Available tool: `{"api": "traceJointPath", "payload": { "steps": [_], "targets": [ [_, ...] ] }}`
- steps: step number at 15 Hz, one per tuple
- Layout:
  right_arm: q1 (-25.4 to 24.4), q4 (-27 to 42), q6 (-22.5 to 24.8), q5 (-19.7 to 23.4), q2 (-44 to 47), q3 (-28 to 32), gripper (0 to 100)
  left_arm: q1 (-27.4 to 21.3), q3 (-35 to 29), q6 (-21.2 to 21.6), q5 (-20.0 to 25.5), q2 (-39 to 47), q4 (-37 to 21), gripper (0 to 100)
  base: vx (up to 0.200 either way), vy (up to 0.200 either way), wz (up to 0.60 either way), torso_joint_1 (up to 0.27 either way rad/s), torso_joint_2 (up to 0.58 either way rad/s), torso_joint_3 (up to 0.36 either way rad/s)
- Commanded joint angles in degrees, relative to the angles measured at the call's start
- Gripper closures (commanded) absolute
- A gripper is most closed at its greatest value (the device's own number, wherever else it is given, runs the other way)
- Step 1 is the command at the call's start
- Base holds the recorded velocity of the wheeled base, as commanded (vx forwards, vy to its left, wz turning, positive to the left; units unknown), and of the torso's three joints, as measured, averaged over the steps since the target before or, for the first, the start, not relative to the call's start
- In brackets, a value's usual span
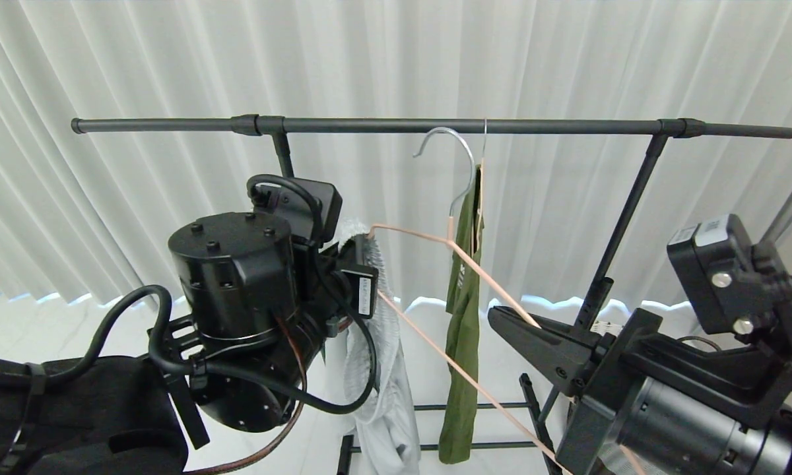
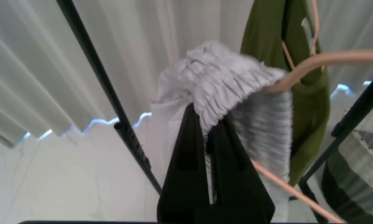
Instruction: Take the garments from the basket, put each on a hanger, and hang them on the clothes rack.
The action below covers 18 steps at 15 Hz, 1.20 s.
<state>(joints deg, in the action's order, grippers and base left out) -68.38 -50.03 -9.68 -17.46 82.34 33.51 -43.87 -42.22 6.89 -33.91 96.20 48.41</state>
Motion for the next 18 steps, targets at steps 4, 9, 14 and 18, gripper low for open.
{"api": "traceJointPath", "payload": {
  "steps": [4, 9, 14, 18],
  "targets": [
    [1.8, 0.1, -0.1, 0.0, 3.7, -0.1, 100, -3.6, 3.9, 3.4, 0.0, -1.7, 3.8, 100, 0.0, 0.0, 0.0, 0.0, 0.0, 0.0],
    [1.8, 0.1, -0.2, 0.0, 6.3, -0.4, 100, -4.1, 3.6, 4.1, 0.0, -3.6, 3.9, 100, 0.0, 0.0, 0.0, 0.0, 0.0, 0.0],
    [4.4, -1.6, -0.1, 1.2, 10.5, 0.3, 100, -8.5, 3.2, 4.2, -0.5, -4.5, 3.9, 100, 0.0, 0.0, 0.0, 0.0, 0.0, 0.0],
    [4.9, -2.5, 0.0, 1.2, 12.6, 3.8, 100, -11.2, 2.2, 4.6, -0.5, -4.4, 3.9, 100, 0.0, 0.0, 0.0, 0.0, 0.0, 0.0]
  ]
}}
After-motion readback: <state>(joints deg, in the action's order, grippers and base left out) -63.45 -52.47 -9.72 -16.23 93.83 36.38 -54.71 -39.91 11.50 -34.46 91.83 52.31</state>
